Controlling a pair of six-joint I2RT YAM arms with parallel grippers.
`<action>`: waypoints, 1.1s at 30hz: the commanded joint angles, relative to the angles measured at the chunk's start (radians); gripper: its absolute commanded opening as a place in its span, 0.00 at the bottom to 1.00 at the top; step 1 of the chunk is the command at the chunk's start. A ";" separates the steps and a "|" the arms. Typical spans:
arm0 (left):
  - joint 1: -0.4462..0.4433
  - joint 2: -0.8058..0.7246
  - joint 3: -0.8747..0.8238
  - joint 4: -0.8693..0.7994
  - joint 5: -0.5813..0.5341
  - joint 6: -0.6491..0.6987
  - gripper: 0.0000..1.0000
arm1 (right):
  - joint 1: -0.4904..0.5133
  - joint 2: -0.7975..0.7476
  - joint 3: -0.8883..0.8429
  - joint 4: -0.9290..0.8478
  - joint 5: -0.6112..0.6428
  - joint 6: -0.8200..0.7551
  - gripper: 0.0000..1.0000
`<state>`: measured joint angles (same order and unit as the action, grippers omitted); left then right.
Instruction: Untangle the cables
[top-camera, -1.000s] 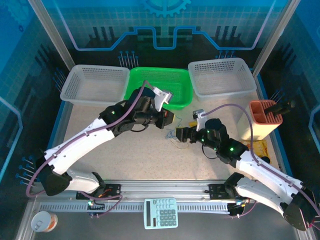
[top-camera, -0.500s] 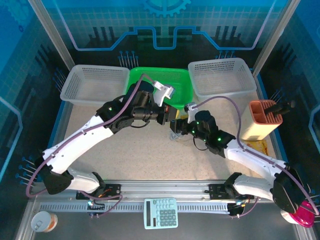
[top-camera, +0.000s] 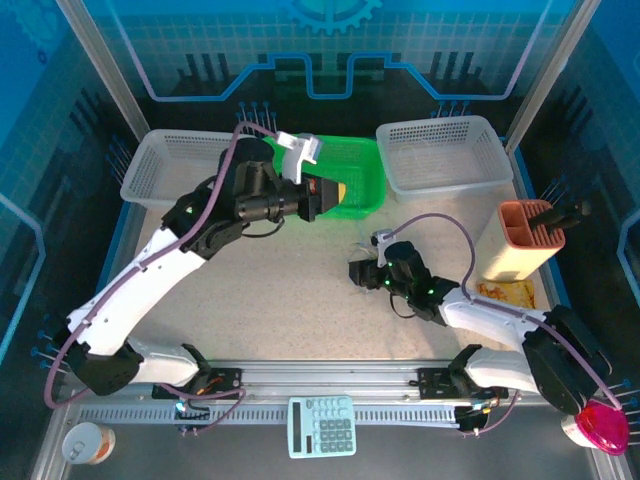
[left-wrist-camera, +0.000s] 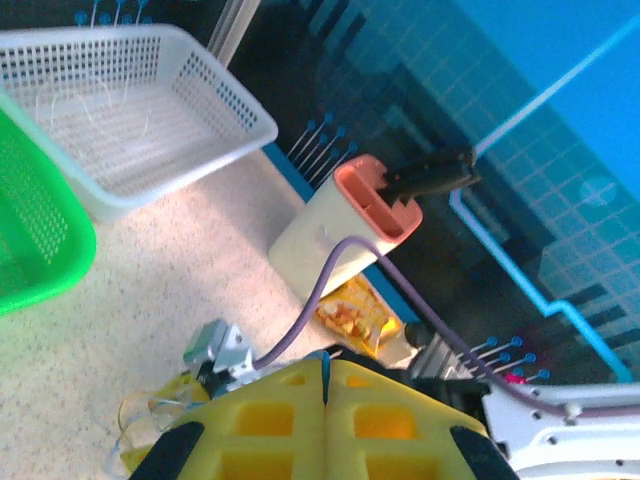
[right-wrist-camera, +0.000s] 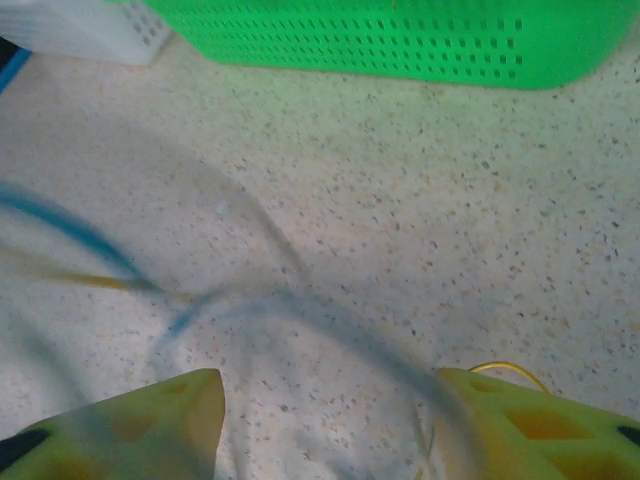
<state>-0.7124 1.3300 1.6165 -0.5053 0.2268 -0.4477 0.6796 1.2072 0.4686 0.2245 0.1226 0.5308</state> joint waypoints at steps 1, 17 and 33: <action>0.012 -0.031 0.058 0.042 0.029 -0.025 0.00 | -0.009 0.029 -0.026 0.074 0.015 0.030 0.61; 0.042 -0.035 0.101 0.046 0.040 -0.024 0.00 | -0.008 0.052 -0.034 0.073 -0.022 0.032 0.34; 0.047 -0.023 0.068 0.084 0.058 -0.042 0.00 | 0.010 -0.535 0.034 -0.325 0.035 -0.003 0.65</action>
<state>-0.6739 1.3197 1.6863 -0.4637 0.2604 -0.4728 0.6807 0.7265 0.4595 0.0032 0.1249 0.5453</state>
